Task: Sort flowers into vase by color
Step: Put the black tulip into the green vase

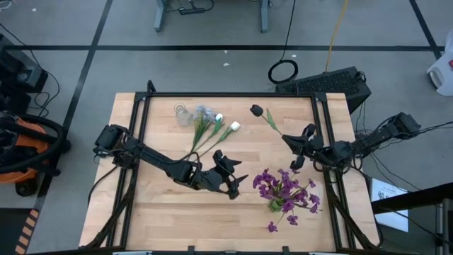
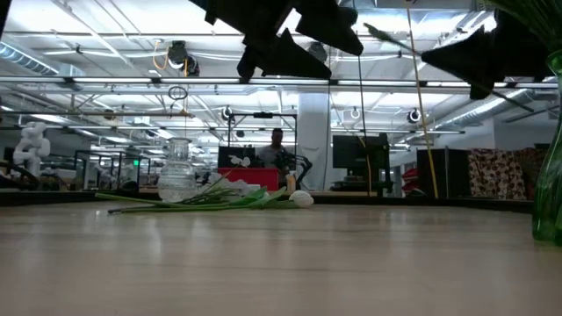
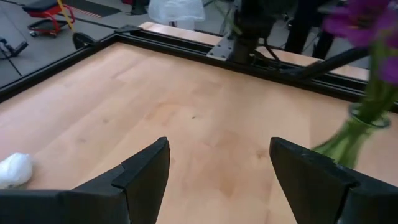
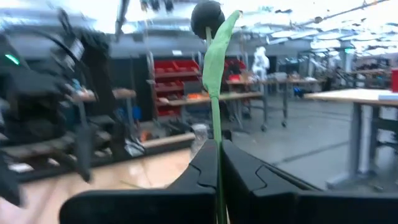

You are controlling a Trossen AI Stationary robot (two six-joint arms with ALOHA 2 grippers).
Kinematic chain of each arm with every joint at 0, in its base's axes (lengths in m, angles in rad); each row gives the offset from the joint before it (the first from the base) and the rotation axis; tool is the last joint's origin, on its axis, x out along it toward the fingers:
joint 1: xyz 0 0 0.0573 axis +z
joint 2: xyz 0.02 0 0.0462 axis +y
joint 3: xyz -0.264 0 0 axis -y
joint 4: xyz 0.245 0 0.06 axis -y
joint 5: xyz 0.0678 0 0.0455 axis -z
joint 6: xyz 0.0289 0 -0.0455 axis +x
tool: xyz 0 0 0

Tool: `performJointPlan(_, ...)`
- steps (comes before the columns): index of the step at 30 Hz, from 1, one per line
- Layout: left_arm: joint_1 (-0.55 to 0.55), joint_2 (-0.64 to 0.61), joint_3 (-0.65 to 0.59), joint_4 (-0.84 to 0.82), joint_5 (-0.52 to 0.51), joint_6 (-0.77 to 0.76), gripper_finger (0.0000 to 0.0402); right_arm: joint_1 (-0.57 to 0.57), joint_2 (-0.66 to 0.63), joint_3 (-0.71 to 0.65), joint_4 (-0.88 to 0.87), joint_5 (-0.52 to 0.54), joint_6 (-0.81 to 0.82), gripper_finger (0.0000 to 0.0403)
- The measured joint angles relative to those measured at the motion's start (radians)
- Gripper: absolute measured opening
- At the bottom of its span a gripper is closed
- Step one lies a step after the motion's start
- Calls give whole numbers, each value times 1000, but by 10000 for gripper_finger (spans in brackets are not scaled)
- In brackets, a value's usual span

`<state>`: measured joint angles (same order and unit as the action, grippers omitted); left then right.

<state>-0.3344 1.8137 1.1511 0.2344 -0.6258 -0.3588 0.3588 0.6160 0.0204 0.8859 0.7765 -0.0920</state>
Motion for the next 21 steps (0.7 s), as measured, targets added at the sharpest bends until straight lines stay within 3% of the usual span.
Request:
performJointPlan(10,93,0,0,14,0,17,281,0,-36,34,176,-121,-136,0)
performJointPlan(21,168,-1,1,236,73,160,281,0,-35,79,295,-257,-189,0)
